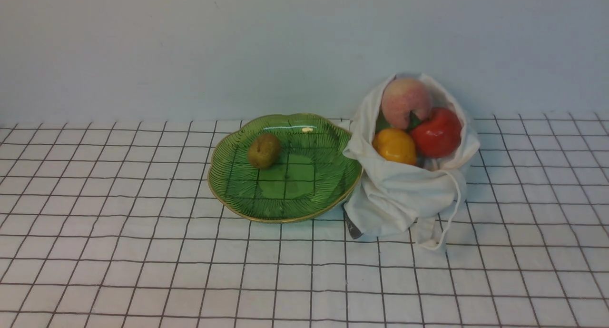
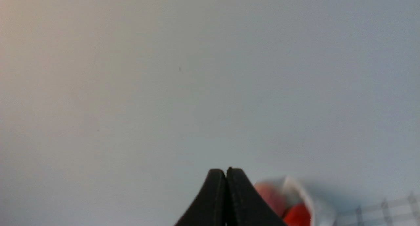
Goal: Take the fruit out of the bag on the white checkered tablecloth and place them on the plate.
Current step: 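Reach into the cloth bag and grasp the peach with the right gripper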
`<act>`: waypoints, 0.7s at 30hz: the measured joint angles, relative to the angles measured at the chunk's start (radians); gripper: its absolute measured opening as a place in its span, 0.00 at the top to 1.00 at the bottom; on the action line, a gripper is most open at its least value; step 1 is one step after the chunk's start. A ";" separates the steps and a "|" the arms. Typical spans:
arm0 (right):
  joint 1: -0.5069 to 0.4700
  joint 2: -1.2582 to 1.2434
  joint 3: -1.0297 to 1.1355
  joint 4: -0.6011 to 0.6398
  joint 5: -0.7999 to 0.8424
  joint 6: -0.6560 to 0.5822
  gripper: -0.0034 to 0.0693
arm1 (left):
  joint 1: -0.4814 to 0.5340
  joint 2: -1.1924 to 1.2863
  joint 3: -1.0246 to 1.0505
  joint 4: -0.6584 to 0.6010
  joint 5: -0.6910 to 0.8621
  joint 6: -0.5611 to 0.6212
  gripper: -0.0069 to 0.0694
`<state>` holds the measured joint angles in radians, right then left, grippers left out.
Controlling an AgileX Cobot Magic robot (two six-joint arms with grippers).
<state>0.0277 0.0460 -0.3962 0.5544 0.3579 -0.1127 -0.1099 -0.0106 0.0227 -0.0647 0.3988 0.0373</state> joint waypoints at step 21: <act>0.000 1.154 -0.468 -0.051 0.439 -0.210 0.82 | 0.000 0.000 0.000 0.000 0.000 0.000 0.92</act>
<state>0.0277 1.1997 -0.8638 0.5038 0.7968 -0.3228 -0.1099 -0.0106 0.0227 -0.0647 0.3988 0.0373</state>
